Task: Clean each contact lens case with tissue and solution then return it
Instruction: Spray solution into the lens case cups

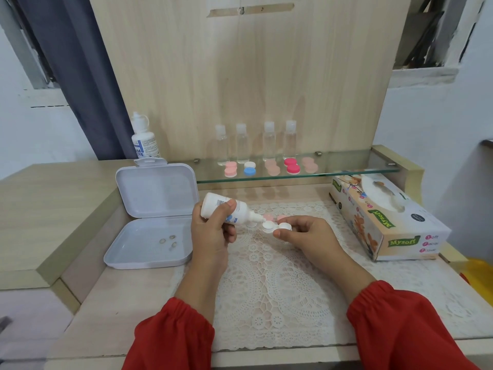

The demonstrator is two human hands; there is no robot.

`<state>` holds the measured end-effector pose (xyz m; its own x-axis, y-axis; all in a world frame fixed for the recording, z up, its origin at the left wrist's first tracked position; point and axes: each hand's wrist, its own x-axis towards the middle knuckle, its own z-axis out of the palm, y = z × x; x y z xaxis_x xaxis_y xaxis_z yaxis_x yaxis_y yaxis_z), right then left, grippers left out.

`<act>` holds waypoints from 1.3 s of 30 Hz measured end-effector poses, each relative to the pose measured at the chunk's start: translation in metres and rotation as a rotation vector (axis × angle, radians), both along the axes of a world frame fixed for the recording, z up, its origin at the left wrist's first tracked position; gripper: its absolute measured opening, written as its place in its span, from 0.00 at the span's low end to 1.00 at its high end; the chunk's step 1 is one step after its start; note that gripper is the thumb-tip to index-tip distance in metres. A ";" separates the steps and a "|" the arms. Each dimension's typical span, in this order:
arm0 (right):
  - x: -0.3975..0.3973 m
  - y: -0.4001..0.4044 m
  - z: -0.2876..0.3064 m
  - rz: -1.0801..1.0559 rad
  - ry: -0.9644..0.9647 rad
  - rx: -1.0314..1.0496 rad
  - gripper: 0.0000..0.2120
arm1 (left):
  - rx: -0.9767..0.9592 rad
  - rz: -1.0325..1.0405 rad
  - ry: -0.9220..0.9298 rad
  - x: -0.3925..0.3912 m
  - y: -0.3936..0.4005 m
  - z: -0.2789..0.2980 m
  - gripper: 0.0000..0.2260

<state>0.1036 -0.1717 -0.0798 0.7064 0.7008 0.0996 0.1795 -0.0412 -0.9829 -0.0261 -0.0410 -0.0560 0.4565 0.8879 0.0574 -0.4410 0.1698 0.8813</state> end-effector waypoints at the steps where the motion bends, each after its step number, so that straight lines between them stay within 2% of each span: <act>1: 0.000 0.000 0.000 0.002 0.000 0.003 0.07 | 0.002 0.003 0.000 0.000 0.000 0.000 0.10; 39: -0.002 -0.001 0.003 0.011 -0.006 -0.014 0.07 | 0.043 0.025 0.021 -0.002 -0.001 0.000 0.09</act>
